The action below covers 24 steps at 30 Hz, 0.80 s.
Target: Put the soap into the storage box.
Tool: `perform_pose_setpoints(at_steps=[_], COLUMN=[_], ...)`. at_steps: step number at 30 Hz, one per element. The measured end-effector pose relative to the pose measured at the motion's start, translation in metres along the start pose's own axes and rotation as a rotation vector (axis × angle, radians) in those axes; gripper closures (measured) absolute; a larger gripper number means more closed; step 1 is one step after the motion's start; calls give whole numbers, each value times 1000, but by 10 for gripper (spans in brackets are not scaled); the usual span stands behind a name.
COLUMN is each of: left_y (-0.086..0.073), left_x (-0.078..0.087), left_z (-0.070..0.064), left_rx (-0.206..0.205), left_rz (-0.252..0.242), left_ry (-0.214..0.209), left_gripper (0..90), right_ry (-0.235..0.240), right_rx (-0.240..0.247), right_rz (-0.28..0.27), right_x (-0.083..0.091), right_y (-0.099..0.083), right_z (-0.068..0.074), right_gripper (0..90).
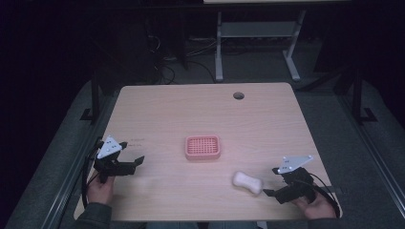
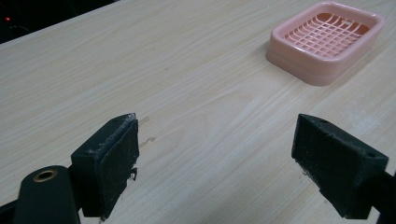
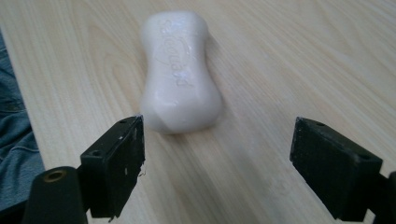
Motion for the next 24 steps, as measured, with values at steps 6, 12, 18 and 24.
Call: perform_pose_setpoints(at_steps=[6, 12, 18, 24], left_y=[2, 3, 3, 2], left_x=[-1, -1, -2, -3], left_z=[-6, -7, -6, -4], left_rx=[-36, -61, -57, -62], left_rz=[20, 30, 30, 42], left_ry=[-17, -43, -37, -22], left_gripper=[145, 145, 145, 145], right_ry=[11, 26, 40, 77], right_rx=[37, 82, 136, 172], right_rz=[23, 64, 99, 132], right_x=[-4, -12, -20, -34], right_y=[14, 27, 43, 58], right_z=[3, 12, 20, 21], right_gripper=[161, 161, 161, 154])
Point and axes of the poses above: each handheld gripper's, and its own axes: x roughly backward along the jaws, y roughly out of its top, z roughly to its left, the point moved 2 cm from there along -x, roughly forward along the jaws, and after that the axes turned 1 degree about -z, right-handed, at the moved point
